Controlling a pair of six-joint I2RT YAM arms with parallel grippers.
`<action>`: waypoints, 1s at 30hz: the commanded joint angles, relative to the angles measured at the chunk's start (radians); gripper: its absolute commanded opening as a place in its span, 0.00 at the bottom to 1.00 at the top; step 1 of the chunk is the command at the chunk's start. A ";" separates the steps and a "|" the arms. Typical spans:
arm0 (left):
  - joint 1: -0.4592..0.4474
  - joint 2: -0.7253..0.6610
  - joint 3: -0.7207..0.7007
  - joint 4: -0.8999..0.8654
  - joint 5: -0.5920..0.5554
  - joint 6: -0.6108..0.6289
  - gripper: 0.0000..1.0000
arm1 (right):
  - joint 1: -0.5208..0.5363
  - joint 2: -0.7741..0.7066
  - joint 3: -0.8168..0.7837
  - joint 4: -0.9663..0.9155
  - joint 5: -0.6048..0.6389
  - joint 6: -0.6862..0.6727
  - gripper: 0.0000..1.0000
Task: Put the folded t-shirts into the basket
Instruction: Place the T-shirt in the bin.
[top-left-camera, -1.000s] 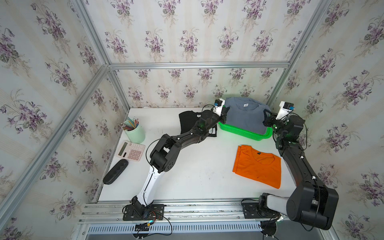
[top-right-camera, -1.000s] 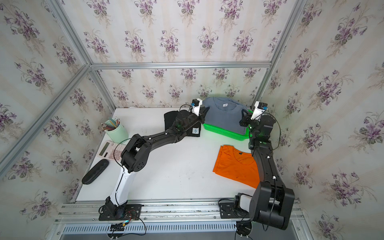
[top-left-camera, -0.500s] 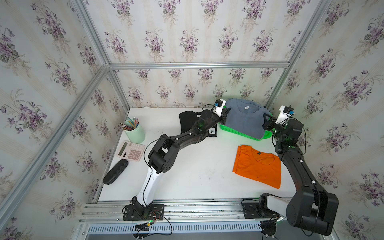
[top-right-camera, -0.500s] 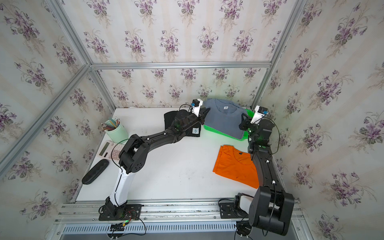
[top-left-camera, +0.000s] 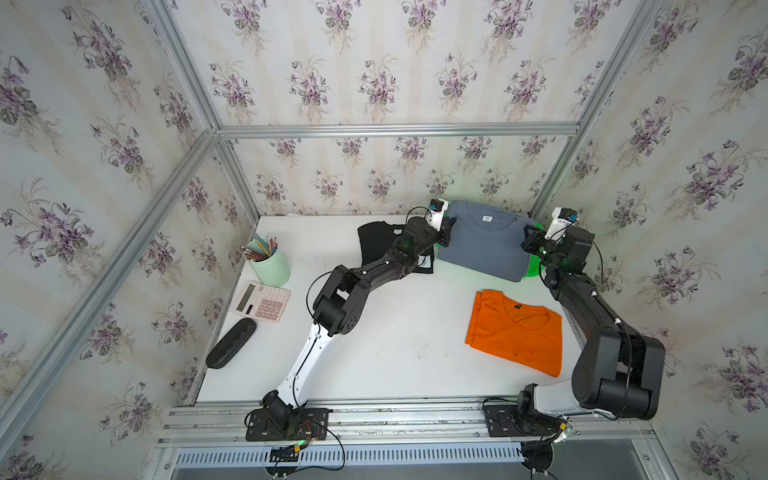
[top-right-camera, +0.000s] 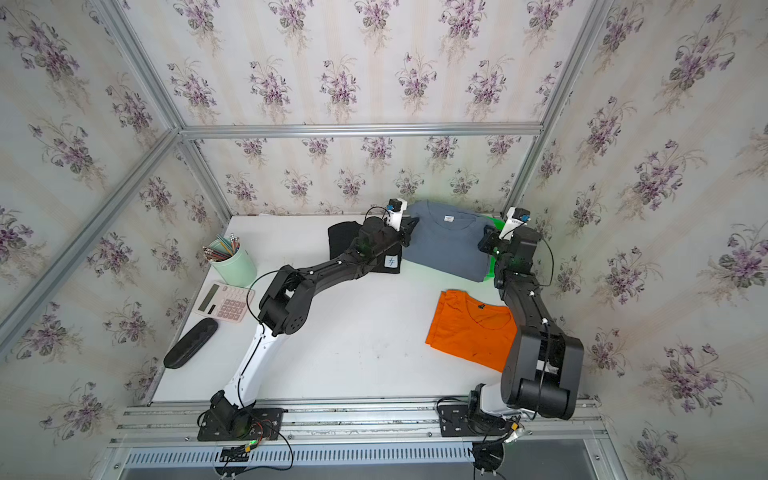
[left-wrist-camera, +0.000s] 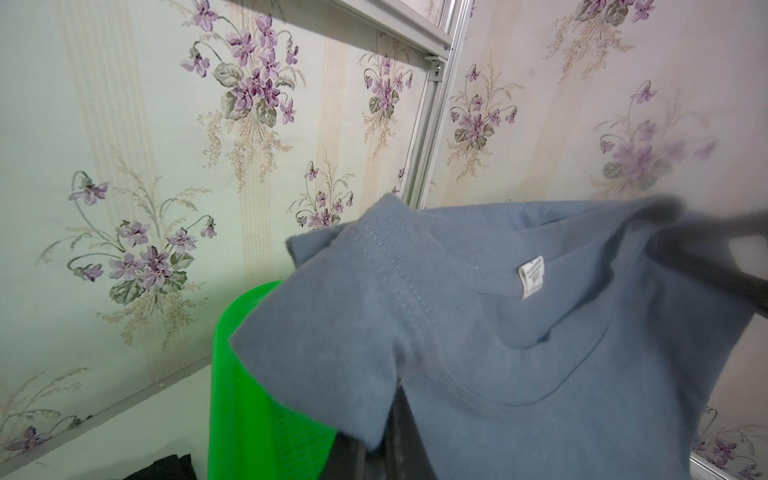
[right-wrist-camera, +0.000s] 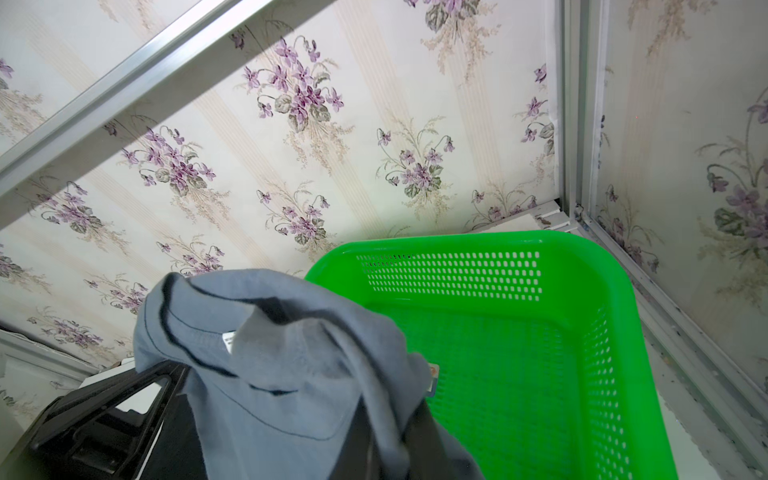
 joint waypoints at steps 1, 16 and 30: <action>0.003 0.032 0.058 -0.016 0.000 -0.010 0.00 | -0.001 0.029 0.025 0.063 0.020 0.013 0.00; 0.006 0.048 0.062 -0.020 -0.073 0.011 0.78 | -0.001 0.219 0.150 0.060 0.055 0.002 0.00; 0.019 -0.093 -0.199 0.043 -0.100 0.047 0.79 | -0.001 0.412 0.270 -0.001 0.030 0.041 0.00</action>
